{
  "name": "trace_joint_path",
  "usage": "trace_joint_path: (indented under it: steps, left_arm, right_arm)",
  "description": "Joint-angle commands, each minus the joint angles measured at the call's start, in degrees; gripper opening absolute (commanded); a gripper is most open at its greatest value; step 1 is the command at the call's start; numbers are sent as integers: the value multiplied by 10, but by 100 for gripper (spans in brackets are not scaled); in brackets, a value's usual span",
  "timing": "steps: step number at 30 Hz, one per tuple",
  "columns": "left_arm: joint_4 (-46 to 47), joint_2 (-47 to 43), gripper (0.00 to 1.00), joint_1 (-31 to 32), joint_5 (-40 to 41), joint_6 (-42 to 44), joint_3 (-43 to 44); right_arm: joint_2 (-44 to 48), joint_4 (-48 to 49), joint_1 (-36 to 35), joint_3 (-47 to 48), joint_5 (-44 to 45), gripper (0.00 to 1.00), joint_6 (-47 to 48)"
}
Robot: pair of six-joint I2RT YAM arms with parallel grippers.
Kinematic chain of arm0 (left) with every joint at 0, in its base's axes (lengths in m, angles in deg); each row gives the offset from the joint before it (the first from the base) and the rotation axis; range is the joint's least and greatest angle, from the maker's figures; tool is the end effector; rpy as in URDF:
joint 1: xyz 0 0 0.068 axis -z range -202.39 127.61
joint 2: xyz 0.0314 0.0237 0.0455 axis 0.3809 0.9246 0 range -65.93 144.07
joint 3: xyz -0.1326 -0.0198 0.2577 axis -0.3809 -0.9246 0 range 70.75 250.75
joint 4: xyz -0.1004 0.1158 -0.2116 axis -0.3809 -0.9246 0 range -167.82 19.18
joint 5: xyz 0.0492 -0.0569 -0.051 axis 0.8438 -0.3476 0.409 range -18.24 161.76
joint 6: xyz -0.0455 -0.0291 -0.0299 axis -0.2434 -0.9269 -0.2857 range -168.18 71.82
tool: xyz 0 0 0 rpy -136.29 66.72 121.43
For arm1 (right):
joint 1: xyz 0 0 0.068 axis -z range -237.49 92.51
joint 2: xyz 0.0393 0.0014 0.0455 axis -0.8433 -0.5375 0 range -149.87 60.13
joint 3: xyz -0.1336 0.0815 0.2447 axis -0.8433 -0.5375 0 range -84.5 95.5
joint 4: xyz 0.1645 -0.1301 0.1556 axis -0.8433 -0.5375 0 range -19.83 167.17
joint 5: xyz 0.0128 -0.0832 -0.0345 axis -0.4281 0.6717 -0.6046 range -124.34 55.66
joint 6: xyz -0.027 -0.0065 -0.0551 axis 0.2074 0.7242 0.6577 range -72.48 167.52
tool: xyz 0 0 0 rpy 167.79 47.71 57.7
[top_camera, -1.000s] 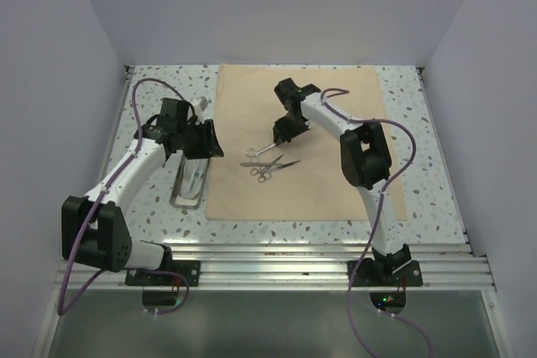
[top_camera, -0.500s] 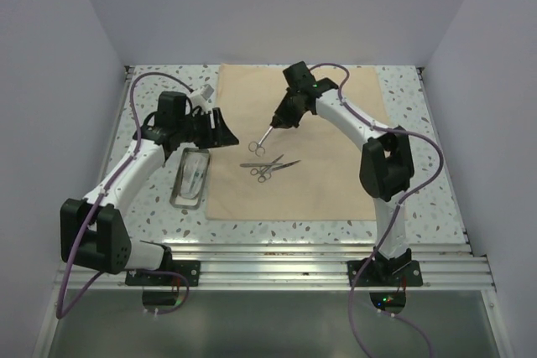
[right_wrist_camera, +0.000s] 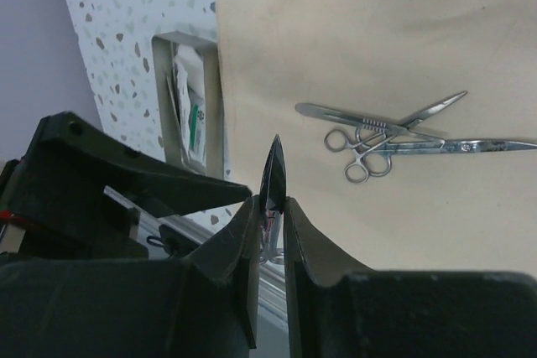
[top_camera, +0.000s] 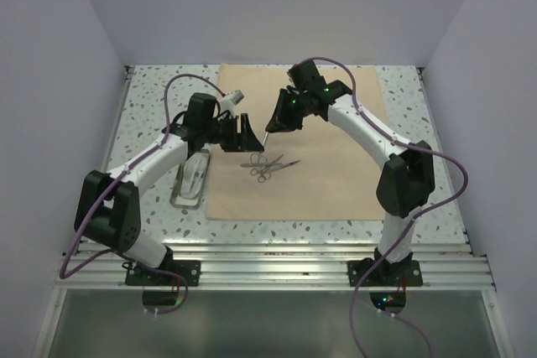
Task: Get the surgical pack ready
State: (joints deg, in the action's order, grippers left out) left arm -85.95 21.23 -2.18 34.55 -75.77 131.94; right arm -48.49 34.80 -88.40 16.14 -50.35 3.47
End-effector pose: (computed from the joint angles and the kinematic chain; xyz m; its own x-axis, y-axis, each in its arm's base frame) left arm 0.3057 -0.1425 0.2690 -0.8722 -0.0720 -0.4838 0.3371 0.6281 -0.7013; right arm 0.3679 0.2352 0.3149 -0.9231 0.2263 -0.3111 -0.0041 0.8029 0.5961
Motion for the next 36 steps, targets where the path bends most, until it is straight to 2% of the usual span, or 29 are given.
trace_joint_path:
  steps: [1, 6, 9, 10, 12, 13, 14, 16, 17, 19, 21, 22, 23, 25, 31, 36]
  left_arm:
    - [69, 12, 61, 10, -26, -34, 22]
    - [81, 41, 59, 13, -30, -49, 33]
    - [84, 53, 50, 13, -39, -55, 36]
    - [80, 57, 39, 13, -47, -53, 38]
    - [57, 61, 24, 13, -47, -41, 39]
    - [45, 59, 6, 13, -38, -34, 39]
    - [10, 55, 0, 12, -26, -20, 39]
    - [-25, 45, 0, 6, 9, 1, 39]
    - [-61, 29, 0, -2, 25, 17, 38]
    - [-99, 13, 0, -17, 62, 32, 34]
    - [-177, -5, 0, -34, 107, 66, 45]
    - [-205, -9, 0, -43, 162, 88, 51]
    - [-251, -18, 0, -46, 192, 97, 59]
    - [-284, -27, 0, -53, 281, 108, 60]
    - [-341, -23, 0, -78, 396, 139, 46]
    - [-358, -7, 0, -81, 460, 170, 46]
  right_arm:
    - [36, 9, -10, -11, -45, 0, 19]
    - [53, 19, -16, -26, -58, 0, 13]
    - [55, 20, -17, -26, -68, 0, 16]
    - [56, 20, -17, -26, -68, 0, 19]
    - [57, 17, -17, -20, -70, 0, 30]
    - [55, 15, -17, -18, -68, 0, 34]
    - [55, 5, -17, -14, -66, 6, 38]
    - [53, -13, -17, -1, -57, 25, 60]
    - [53, -31, -17, 3, -49, 38, 70]
    - [52, -49, -17, 18, -21, 48, 110]
    - [53, -63, -17, 25, -13, 58, 165]
    - [55, -69, -17, 25, -8, 63, 180]
    - [59, -75, -17, 25, -2, 73, 193]
    - [69, -66, -18, 10, 11, 78, 222]
    - [145, 32, -20, -93, -7, 99, 298]
    - [157, 37, -27, -132, 19, 99, 395]
